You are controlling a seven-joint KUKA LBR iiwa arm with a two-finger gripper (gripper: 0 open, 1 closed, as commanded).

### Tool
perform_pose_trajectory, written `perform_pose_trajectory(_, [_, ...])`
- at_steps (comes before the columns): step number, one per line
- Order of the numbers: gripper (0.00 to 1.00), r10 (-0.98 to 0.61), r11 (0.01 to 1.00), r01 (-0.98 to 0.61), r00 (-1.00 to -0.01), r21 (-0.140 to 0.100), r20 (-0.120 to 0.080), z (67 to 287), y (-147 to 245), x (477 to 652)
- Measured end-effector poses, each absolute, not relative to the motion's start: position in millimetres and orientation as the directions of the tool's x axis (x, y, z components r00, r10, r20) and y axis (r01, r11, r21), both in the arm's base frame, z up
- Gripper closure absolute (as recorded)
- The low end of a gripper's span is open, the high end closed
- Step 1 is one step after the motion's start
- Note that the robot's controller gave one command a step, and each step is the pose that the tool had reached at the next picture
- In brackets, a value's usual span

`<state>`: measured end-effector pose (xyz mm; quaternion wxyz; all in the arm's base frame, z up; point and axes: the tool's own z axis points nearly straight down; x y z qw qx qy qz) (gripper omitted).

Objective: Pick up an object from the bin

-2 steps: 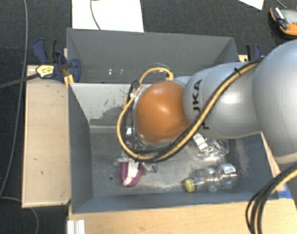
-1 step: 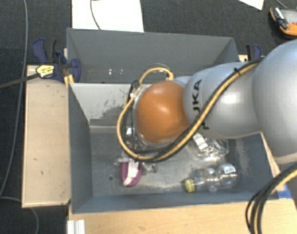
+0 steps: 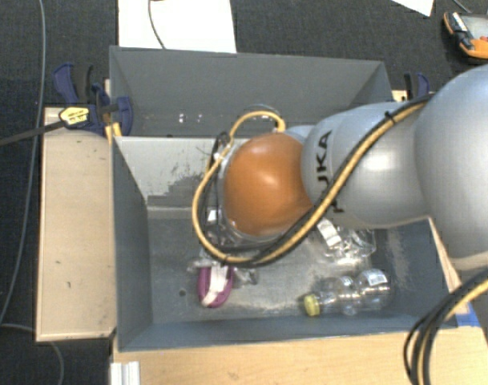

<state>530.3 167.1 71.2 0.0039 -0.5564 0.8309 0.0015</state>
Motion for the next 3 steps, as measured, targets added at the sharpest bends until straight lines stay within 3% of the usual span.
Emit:
perform_pose_trajectory(2, [1.0,-0.922,0.388,-0.922,-0.388,0.002,-0.007,126.0,167.0,528.8])
perform_pose_trajectory(3, [1.0,-0.921,0.389,-0.921,-0.389,0.005,-0.006,175.1,167.2,528.3])
